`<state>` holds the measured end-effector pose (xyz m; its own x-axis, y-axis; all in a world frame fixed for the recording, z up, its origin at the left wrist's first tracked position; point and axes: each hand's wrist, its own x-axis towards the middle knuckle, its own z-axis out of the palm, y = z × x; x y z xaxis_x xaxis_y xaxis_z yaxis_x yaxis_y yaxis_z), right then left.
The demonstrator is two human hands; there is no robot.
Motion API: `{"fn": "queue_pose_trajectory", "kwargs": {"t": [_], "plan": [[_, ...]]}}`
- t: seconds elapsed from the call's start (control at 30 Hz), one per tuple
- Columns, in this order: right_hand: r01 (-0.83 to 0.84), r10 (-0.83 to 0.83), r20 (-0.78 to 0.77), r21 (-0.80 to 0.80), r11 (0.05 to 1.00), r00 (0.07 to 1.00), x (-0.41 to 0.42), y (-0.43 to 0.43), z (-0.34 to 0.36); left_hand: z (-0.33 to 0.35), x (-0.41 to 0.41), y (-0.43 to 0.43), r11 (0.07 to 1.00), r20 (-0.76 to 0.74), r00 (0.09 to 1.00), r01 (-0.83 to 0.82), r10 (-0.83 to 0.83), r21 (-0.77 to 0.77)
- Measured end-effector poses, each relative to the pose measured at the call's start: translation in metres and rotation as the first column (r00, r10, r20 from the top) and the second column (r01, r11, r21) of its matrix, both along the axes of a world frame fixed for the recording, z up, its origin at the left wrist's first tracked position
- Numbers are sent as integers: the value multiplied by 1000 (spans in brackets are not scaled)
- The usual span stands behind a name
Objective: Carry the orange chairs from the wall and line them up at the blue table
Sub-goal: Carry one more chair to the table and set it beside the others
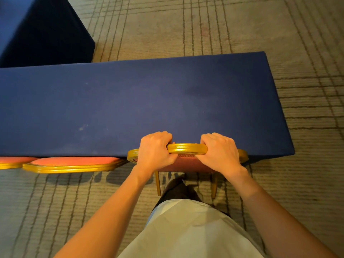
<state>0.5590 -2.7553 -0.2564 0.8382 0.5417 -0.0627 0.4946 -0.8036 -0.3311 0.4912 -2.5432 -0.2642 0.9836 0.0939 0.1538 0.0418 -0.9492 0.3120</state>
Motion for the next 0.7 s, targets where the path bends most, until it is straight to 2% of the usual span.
{"fn": "queue_pose_trajectory", "kwargs": {"t": [0.43,0.57,0.7], "plan": [[3,-12,-112,-86,996,994,-48,-6,-6,-8,-42,-4,995,-218,971,95,-101,-36],[-6,-12,-170,-105,994,985,-82,-14,-16,-14,-77,-12,991,-335,934,91,-119,-98],[-25,3,-183,-117,993,983,-119,-25,-25,-27,-110,-24,988,-431,889,127,-152,-87]]}}
